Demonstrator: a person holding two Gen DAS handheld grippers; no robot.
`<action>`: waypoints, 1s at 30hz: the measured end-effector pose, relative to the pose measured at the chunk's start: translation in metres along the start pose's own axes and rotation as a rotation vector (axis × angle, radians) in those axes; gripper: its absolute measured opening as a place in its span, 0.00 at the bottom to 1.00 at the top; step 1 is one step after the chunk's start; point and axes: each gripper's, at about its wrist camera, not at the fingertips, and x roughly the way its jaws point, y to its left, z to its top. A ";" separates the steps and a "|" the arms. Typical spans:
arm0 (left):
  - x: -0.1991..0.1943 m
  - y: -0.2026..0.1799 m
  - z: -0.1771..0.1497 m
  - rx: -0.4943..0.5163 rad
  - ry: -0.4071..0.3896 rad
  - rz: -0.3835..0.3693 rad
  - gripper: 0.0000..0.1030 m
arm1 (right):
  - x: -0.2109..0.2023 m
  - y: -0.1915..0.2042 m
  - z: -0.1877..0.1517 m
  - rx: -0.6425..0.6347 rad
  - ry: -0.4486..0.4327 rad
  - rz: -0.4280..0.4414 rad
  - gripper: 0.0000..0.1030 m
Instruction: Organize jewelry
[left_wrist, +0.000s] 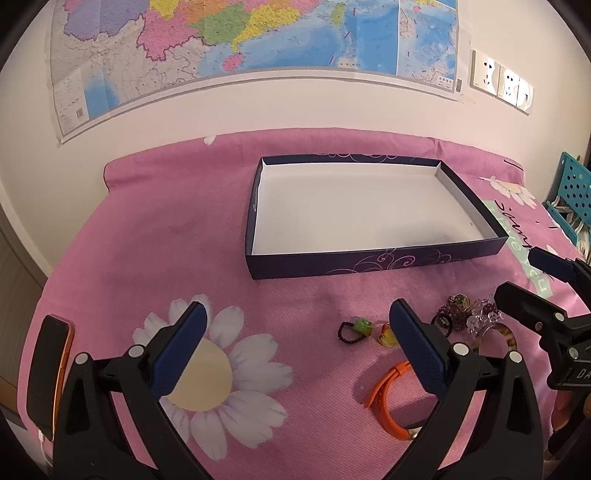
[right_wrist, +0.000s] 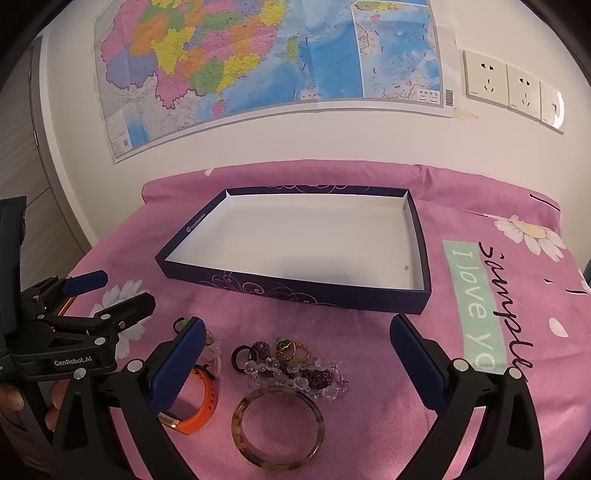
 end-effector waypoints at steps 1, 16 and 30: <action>0.000 0.000 0.000 0.000 0.002 -0.001 0.95 | 0.000 0.000 0.000 -0.001 0.000 0.000 0.94; 0.005 -0.005 -0.007 0.004 0.009 -0.007 0.95 | 0.003 0.000 -0.003 0.003 0.008 0.006 0.94; 0.006 -0.009 -0.010 0.009 0.014 -0.017 0.95 | 0.003 0.000 -0.003 0.005 0.004 0.004 0.94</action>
